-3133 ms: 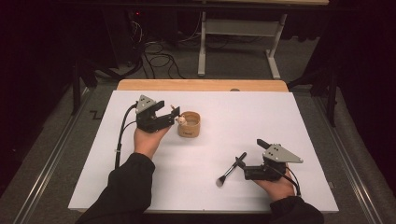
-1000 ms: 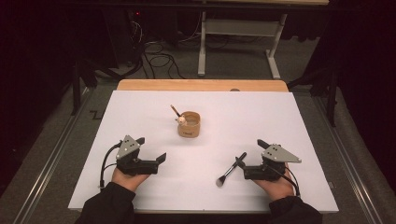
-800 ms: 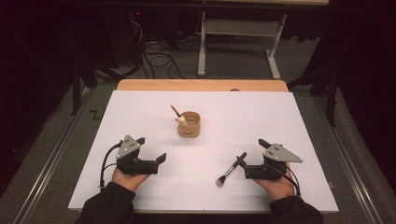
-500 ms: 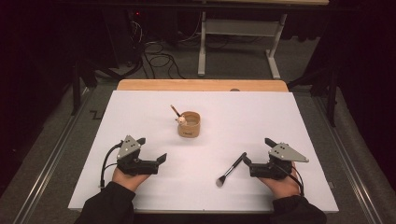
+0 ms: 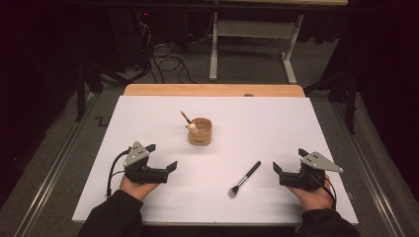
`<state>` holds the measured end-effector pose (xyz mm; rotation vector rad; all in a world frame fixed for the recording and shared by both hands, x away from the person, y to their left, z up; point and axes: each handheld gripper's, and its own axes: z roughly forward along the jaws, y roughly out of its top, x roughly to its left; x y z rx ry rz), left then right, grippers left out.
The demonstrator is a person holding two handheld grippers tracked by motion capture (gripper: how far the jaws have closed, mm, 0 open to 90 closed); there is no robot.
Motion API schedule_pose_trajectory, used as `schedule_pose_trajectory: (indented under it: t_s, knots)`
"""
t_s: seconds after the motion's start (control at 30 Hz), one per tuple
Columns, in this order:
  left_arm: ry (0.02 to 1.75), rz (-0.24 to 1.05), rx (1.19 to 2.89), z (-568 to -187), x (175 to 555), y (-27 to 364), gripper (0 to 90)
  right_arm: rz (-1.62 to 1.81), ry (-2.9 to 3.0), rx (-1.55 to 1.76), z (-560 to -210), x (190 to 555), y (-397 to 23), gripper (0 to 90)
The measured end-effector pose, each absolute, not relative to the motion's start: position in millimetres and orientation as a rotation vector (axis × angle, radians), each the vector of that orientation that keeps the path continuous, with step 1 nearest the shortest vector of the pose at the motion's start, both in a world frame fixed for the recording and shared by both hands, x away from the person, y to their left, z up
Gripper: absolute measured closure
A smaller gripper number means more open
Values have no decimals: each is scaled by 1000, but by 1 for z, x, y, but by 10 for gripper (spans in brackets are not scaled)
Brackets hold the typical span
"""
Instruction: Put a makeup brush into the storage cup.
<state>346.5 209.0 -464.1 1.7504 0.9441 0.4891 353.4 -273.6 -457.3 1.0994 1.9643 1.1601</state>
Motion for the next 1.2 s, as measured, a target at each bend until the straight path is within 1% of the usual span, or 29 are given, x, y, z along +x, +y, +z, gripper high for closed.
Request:
schedule_pose_trajectory:
  t_s: [0.37,0.8,1.2]
  knots:
    - [916,502,1770,-460,339,202,9,962,2173,1122,-466,355,-268,3]
    - [918,495,1784,-461,340,202,9,758,2402,1112,-453,364,-262,3]
    - [910,486,1797,-462,340,201,9,530,2613,978,-447,367,-241,5]
